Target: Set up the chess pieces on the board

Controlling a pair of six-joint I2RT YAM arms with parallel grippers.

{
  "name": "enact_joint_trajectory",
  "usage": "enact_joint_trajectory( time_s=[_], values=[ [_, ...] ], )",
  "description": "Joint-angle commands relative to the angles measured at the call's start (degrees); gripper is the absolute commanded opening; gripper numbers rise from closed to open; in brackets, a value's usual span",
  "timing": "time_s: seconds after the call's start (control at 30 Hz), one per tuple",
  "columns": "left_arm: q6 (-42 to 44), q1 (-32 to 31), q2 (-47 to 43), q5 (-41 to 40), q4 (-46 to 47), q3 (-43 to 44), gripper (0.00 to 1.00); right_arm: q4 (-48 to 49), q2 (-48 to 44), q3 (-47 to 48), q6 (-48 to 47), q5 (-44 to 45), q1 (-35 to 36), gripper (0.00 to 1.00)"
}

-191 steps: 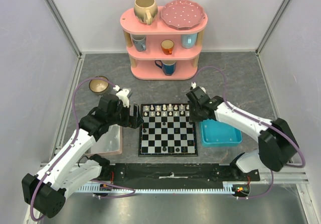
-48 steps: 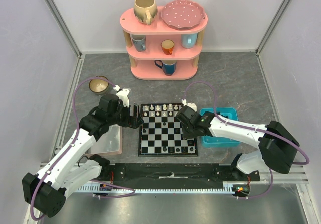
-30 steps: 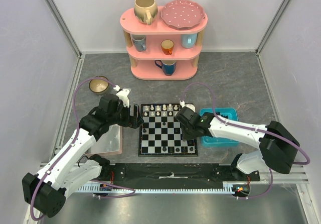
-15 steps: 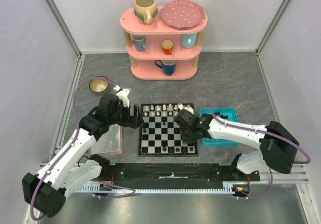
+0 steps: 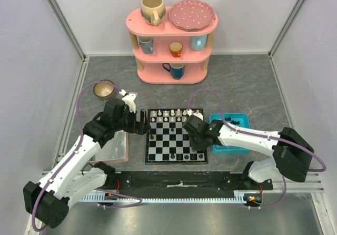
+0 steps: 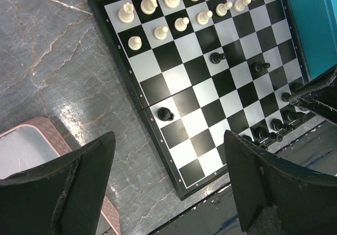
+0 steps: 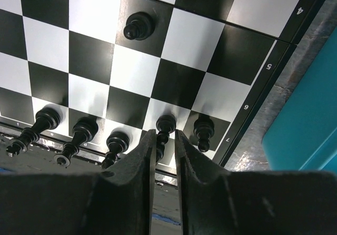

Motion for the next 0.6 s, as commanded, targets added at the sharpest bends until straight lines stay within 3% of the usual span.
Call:
enact_joint_trajectory(
  time_s=[0.0, 0.57],
  values=[
    [1.8, -0.3, -0.3, 0.9, 1.8, 0.1, 0.89, -0.9, -1.3, 2.2, -0.4, 0.0, 0.3, 0.29],
    [1.8, -0.3, -0.1, 1.0, 1.7, 0.1, 0.89, -0.9, -0.8, 5.8, -0.7, 2.8, 0.3, 0.34]
  ],
)
